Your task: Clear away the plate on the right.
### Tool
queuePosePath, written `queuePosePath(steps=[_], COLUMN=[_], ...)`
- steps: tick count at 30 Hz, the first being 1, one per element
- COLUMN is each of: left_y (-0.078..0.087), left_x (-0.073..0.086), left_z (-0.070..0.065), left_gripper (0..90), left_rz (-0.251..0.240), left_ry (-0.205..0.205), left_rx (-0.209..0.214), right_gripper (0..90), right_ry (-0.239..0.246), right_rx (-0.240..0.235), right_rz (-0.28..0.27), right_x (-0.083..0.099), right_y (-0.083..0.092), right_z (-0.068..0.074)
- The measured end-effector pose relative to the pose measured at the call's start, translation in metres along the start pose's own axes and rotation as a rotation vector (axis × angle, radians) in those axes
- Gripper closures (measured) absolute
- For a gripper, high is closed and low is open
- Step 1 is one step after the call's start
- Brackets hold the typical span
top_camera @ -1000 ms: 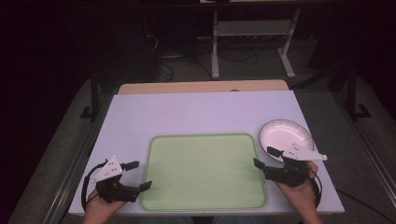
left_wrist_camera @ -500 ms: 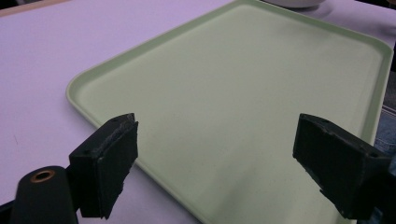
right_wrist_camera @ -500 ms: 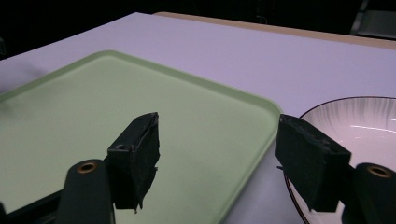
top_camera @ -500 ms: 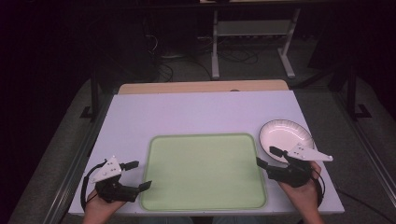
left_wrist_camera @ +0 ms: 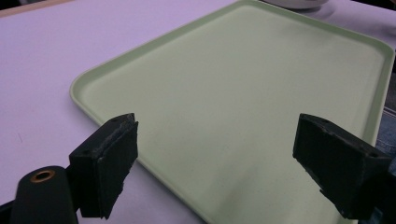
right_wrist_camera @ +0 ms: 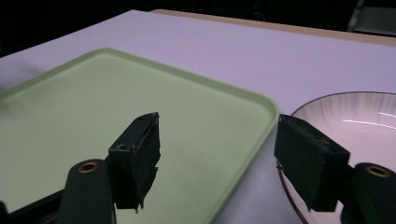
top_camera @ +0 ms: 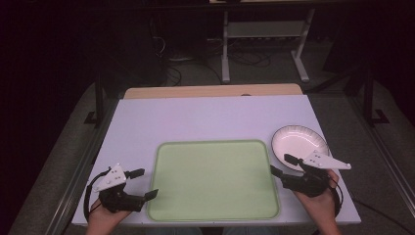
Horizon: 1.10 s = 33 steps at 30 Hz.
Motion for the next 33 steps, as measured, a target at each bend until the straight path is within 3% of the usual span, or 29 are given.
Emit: queuePosePath(steps=[11,13,18,27,33], left_y=[0.001,0.001,0.002,0.002,0.002], left_x=[0.001,0.001,0.002,0.002,0.002], left_z=[0.002,0.002,0.002,0.002,0.002], left_gripper=[14.0,13.9,13.9,14.0,13.9], left_rz=[-0.007,-0.007,-0.006,-0.008,-0.006], left_ry=[0.012,0.016,0.019,0.019,0.019], left_rx=[-0.001,-0.001,-0.002,-0.003,-0.003], right_gripper=[29.9,29.4,29.2,28.7,28.5], right_ry=[-0.033,-0.037,-0.016,-0.030,-0.055], right_rx=[-0.018,-0.037,-0.032,-0.019,-0.003], right_rz=[0.002,0.024,0.046,0.095,0.097], right_x=[-0.005,-0.009,-0.011,-0.002,0.003], right_y=[0.013,0.016,0.023,0.037,0.045], right_z=[-0.009,-0.011,-0.013,-0.025,-0.033])
Point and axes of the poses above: each handheld gripper's, and its own axes: y roughly backward along the jaws, x roughly out of its underside, z roughly to its left, the point moved 2 cm from there along -y, roughly forward along the jaws, and after that the axes turned 13 degrees about z, right-handed, at the moved point
